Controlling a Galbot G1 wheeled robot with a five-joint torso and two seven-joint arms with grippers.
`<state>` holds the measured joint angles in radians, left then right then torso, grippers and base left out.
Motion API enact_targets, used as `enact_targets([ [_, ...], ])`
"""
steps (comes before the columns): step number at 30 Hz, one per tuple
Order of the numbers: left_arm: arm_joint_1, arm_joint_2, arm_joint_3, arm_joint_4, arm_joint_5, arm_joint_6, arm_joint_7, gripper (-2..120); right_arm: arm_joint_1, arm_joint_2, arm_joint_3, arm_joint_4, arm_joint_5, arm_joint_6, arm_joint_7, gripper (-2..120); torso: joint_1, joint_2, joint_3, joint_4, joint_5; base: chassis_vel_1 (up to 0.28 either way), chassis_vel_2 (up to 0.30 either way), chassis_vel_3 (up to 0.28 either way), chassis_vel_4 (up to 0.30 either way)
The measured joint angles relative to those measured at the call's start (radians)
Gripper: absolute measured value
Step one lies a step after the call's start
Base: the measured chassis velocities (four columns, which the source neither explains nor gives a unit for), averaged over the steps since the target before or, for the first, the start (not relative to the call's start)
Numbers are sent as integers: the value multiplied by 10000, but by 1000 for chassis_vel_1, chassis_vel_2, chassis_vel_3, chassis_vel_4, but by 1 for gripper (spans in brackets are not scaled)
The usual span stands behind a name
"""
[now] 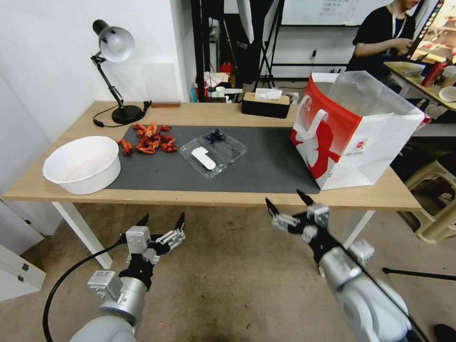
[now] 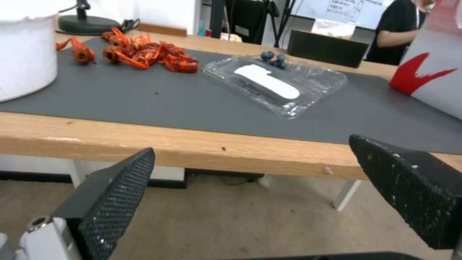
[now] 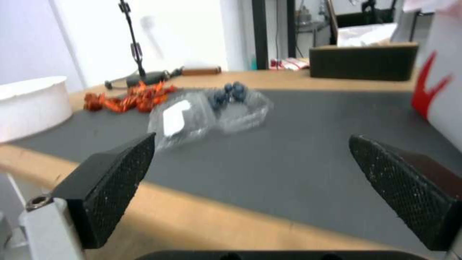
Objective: Close the takeout container lid, then place the container into the takeout bag.
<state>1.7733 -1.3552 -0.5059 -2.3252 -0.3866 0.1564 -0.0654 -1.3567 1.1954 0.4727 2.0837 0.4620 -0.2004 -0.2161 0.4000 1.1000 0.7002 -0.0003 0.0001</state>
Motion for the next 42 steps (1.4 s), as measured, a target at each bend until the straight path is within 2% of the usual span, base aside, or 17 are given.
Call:
enact_targets([
  [3, -14, -28, -140, 86, -6, -83, 0, 100, 1946, -773, -818, -973, 989, -378, 481, 100, 3, -1, 0, 3, -2, 0, 0, 0, 0],
  [4, -14, -28, -140, 86, -6, -83, 0, 100, 1946, -773, -818, -973, 989, -378, 481, 100, 3, -1, 0, 3, -2, 0, 0, 0, 0],
  [6, -24, -56, -193, 116, -8, -88, -1, 100, 3352, -1170, -1690, -1675, 1684, -824, 942, 100, 5, -1, 0, 8, -1, 0, 0, 0, 0],
  [10, -26, -93, -230, 163, -4, -91, -5, 100, 4880, -1379, -2635, -2579, 2453, -1398, 1497, 100, 3, -1, 0, -3, 0, 0, 0, 0, 0],
  [11, -32, -113, -250, 224, 0, -110, -10, 100, 5845, -1377, -3153, -3185, 2766, -1645, 1744, 100, 3, -1, 0, 7, -3, 0, 0, 0, 0],
  [12, -32, -113, -250, 224, 0, -110, -10, 100, 5845, -1377, -3153, -3185, 2766, -1645, 1744, 100, 3, -1, 0, 7, -3, 0, 0, 0, 0],
  [13, -32, -119, -264, 262, 3, -125, -11, 100, 6491, -1328, -3510, -3644, 2853, -1765, 1869, 100, 4, -1, 0, 2, -3, 0, 0, 0, 0],
  [14, -22, -123, -276, 288, 7, -151, -11, 100, 7153, -1259, -3902, -4108, 2898, -1978, 2025, 100, 6, -2, 1, 7, -3, 0, 0, 0, 0],
  [15, -22, -123, -276, 288, 7, -151, -11, 100, 7153, -1259, -3902, -4108, 2898, -1978, 2025, 100, 6, -2, 1, 7, -3, 0, 0, 0, 0],
  [19, 27, -129, -327, 341, 7, -245, -11, 100, 9048, -934, -5278, -5563, 2931, -3357, 2511, 100, 2, -1, 0, 2, -2, 0, 0, 0, 0],
  [20, 27, -129, -327, 341, 7, -245, -11, 100, 9048, -934, -5278, -5563, 2931, -3357, 2511, 100, 2, -1, 0, 2, -2, 0, 0, 0, 0],
  [24, 31, -141, -343, 429, 7, -310, -21, 100, 10592, -487, -6165, -6828, 2813, -4460, 2684, 100, 1, -1, 0, 5, -4, 0, 0, 0, 0],
  [25, 31, -141, -343, 429, 7, -310, -21, 100, 10592, -487, -6165, -6828, 2813, -4460, 2684, 100, 1, -1, 0, 5, -4, 0, 0, 0, 0],
  [28, 29, -145, -342, 464, 6, -348, -28, 100, 11420, -272, -6601, -7623, 2789, -5228, 2566, 100, 0, -1, -1, 5, -4, 0, 0, 0, 0],
  [33, 58, -116, -379, 483, -5, -430, -38, 100, 12066, -174, -7151, -8367, 2719, -5403, 2146, 100, 0, -1, -1, 3, -2, 0, 0, 0, 0],
  [42, 36, -87, -349, 553, -23, -500, -63, 100, 13047, -328, -8304, -9481, 1907, -5395, 174, 100, 0, 0, -2, 1, -2, 0, 0, 0, 0],
])
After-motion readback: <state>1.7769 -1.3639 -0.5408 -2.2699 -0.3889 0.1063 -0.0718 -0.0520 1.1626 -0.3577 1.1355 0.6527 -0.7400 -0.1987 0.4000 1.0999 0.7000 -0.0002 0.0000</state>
